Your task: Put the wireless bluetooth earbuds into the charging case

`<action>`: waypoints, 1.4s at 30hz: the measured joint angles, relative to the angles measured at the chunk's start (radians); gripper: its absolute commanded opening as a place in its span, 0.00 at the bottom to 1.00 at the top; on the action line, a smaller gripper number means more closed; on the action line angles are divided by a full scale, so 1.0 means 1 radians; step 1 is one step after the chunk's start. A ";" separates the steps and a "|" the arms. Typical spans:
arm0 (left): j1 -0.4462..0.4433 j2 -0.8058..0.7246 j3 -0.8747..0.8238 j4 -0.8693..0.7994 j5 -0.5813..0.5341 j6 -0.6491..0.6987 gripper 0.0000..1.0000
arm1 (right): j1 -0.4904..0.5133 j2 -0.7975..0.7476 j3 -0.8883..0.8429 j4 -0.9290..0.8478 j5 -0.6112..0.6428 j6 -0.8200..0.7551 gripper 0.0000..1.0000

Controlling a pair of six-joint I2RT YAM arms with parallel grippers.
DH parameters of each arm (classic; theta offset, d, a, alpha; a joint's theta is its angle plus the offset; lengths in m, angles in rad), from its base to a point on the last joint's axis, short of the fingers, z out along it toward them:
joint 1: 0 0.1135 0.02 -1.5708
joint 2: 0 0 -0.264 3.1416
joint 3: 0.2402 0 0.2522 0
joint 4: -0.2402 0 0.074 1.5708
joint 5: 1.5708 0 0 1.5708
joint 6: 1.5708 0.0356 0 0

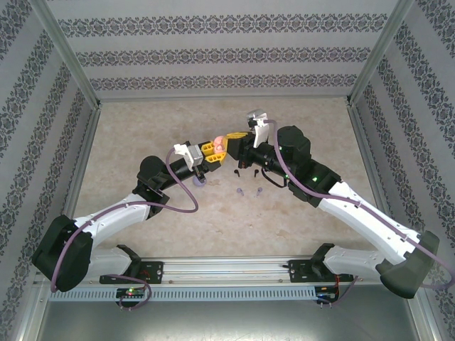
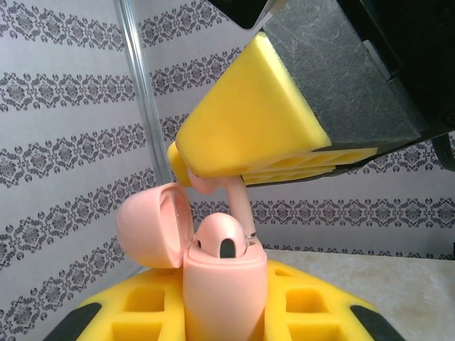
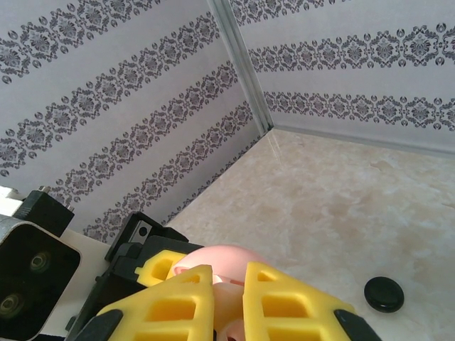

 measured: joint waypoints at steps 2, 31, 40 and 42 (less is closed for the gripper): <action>0.000 0.000 0.000 -0.002 0.000 0.000 0.00 | 0.000 0.003 0.000 0.002 0.000 0.000 0.12; -0.012 0.000 0.000 -0.072 -0.023 0.000 0.00 | 0.003 -0.001 -0.066 0.028 0.031 -0.045 0.17; -0.018 0.000 0.002 -0.072 -0.038 0.000 0.00 | 0.000 -0.001 -0.056 -0.003 0.040 0.000 0.39; -0.018 0.000 0.003 -0.067 -0.039 0.000 0.00 | 0.000 0.000 -0.047 -0.015 0.043 0.010 0.45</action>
